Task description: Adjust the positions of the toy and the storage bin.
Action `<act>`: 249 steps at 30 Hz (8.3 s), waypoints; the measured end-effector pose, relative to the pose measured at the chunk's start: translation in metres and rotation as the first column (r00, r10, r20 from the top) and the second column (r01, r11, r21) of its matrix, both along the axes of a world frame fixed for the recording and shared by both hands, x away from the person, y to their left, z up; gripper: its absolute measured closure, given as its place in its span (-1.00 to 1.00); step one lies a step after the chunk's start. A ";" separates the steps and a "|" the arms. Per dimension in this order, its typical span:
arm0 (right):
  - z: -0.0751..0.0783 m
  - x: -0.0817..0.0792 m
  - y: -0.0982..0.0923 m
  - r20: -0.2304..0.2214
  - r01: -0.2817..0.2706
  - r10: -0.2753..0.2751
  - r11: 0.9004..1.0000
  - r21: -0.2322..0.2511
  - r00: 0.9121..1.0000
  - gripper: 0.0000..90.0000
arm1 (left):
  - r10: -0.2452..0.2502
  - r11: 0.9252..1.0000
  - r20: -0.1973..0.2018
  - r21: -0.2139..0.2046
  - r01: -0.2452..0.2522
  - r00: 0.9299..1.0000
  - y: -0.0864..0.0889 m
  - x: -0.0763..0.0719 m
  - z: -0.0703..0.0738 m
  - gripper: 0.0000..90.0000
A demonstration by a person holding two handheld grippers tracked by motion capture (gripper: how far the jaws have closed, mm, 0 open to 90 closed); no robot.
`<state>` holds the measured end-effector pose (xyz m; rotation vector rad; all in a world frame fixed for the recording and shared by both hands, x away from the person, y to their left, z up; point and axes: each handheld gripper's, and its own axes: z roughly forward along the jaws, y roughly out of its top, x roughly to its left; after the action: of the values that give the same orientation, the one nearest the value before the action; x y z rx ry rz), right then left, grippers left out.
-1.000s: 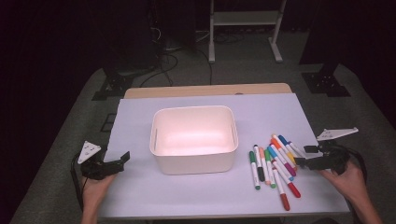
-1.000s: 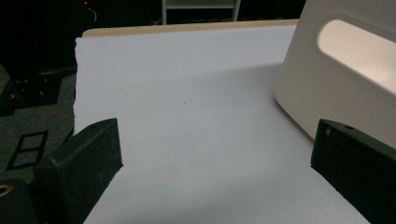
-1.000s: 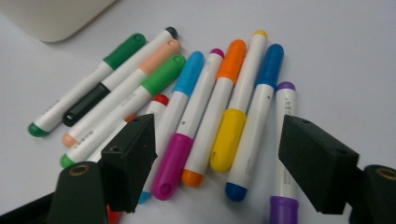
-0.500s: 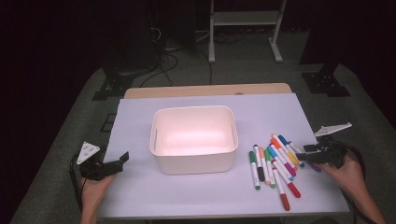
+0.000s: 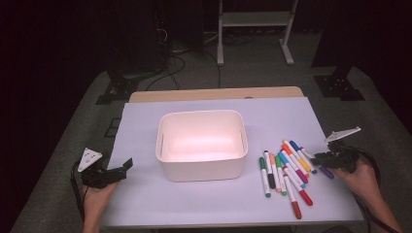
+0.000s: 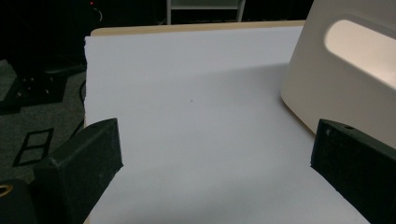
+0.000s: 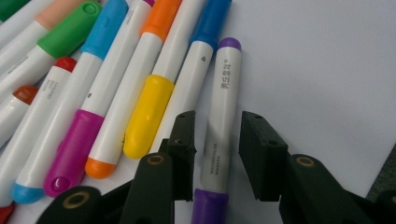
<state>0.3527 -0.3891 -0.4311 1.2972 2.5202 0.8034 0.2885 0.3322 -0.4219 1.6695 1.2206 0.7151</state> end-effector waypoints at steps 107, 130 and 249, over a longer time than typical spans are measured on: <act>0.198 0.023 0.238 -0.066 -0.578 0.611 0.774 0.257 0.789 0.68 | -0.005 1.000 0.005 -0.025 0.005 1.000 0.004 -0.002 -0.001 -0.99; 0.156 0.058 0.320 -0.145 -0.673 0.698 0.715 0.189 0.701 0.68 | -0.008 1.000 0.000 -0.021 0.008 1.000 0.005 0.000 -0.003 -0.98; 0.001 0.011 0.016 -0.150 -0.020 0.021 1.000 0.009 0.988 0.67 | -0.025 1.000 -0.006 0.000 0.025 1.000 -0.001 -0.002 -0.001 -0.98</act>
<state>0.3642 -0.3727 -0.4304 1.3848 2.6528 0.7468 0.2867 0.3312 -0.4227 1.6857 1.2013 0.6953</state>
